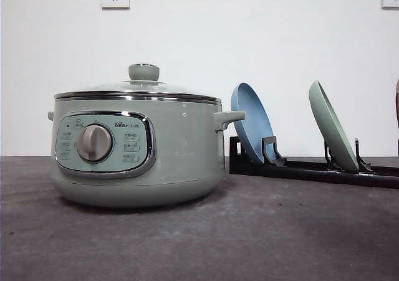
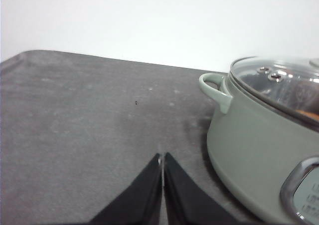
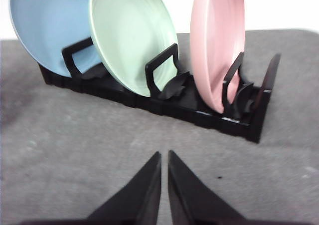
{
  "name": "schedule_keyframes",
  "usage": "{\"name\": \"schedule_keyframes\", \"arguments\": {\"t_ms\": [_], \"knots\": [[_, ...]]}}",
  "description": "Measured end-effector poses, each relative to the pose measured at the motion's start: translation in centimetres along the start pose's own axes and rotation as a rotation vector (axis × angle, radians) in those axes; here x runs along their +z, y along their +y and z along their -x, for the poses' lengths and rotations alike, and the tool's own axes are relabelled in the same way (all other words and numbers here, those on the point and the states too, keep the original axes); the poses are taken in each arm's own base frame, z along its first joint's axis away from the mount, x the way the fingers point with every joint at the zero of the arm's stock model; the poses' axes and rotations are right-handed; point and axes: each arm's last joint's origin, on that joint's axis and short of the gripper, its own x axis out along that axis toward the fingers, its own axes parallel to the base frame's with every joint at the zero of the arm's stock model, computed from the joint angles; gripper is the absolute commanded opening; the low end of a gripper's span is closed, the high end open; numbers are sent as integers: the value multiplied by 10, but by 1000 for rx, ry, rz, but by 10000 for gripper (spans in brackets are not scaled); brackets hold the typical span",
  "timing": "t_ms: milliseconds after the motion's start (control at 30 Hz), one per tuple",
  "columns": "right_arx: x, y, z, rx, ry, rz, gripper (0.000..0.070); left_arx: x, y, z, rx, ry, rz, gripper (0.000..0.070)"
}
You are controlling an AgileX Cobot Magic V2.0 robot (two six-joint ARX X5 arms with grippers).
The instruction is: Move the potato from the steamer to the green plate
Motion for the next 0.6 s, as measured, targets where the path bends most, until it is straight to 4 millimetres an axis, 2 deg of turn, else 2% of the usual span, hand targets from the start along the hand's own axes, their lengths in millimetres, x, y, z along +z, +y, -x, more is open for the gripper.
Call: {"name": "schedule_keyframes", "arguments": {"t_ms": [167,267,433,600], "knots": [[2,1,1,13,1,-61,4,-2,0,0,-12,30,46,1],[15,2,5,20,-35,-100,4,2,-1,-1,-9,46,80,1],[55,7,22,44,-154,-157,4,42,-7,2,-24,-16,140,1],[90,11,31,55,-158,-208,4,82,-16,-2,-46,-7,158,1]]}}
